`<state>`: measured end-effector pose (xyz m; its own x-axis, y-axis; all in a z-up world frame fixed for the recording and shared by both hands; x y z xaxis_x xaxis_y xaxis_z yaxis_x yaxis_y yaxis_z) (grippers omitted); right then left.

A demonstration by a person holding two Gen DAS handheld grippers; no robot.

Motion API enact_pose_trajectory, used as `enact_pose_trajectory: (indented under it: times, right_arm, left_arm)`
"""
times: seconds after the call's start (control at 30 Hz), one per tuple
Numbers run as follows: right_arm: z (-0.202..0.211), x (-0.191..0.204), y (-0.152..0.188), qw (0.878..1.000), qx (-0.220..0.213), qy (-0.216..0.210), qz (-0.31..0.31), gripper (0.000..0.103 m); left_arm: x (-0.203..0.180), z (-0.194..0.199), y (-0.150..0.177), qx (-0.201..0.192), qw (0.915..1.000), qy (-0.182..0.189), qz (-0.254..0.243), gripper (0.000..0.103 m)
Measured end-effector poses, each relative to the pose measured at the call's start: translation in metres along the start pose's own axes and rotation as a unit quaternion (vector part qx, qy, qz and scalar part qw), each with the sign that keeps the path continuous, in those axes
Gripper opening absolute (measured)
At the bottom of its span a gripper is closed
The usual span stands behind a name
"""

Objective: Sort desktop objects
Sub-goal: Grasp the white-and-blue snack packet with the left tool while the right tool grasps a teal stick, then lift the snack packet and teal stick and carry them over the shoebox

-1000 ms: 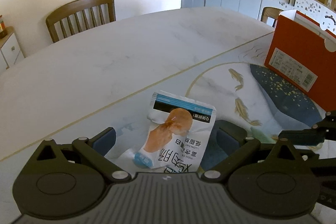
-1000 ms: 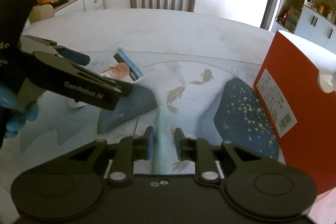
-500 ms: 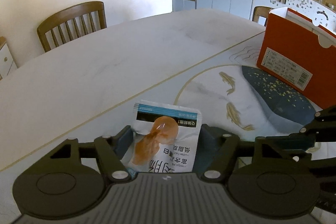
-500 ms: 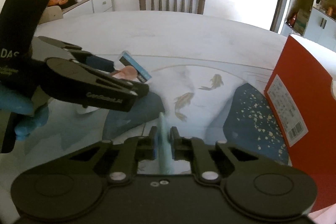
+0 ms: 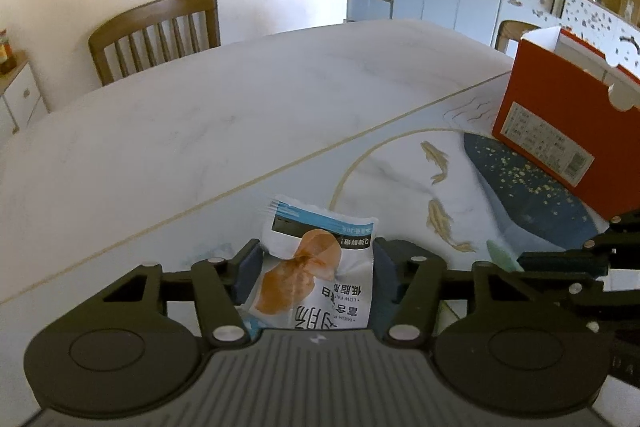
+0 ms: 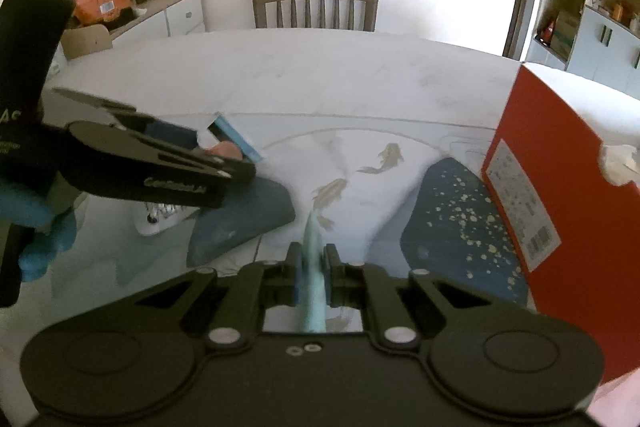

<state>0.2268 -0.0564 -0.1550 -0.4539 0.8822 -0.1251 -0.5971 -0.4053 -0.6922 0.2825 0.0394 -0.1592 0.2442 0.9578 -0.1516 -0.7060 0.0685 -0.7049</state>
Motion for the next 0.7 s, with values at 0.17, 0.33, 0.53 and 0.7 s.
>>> enact_pose_trajectory:
  times: [0.17, 0.33, 0.53, 0.7]
  right_arm:
    - [0.012, -0.011, -0.001, 1.0, -0.003, -0.006, -0.015, 0.009]
    - [0.023, -0.022, -0.002, 0.999, -0.01, -0.012, -0.029, 0.009]
    - [0.04, -0.035, 0.0, 0.999, -0.023, -0.024, -0.038, 0.009]
    - [0.057, -0.046, -0.001, 0.998, -0.037, -0.033, -0.04, 0.009]
  left_arm:
    - [-0.009, 0.014, 0.007, -0.001, 0.9999, 0.003, 0.016, 0.058]
    - [-0.021, 0.033, 0.011, -0.008, 0.9993, -0.001, 0.037, 0.058]
    - [-0.039, 0.056, 0.01, -0.016, 0.9985, -0.002, 0.052, 0.058]
    - [-0.055, 0.07, 0.004, -0.025, 0.998, -0.001, 0.057, 0.058]
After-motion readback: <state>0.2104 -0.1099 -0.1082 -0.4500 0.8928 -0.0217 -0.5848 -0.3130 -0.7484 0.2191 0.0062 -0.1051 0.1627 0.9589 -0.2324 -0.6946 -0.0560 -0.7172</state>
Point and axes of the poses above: each gripper's, at about its wrist camera, not at the fingertips, and z roughly against the way its jaws point, x to its left, y to its underside, the point moved 8 cm from there along -z, roughly the way its jaws point, and after that the axes turned 12 degrees about y, right-handed, at the moved point
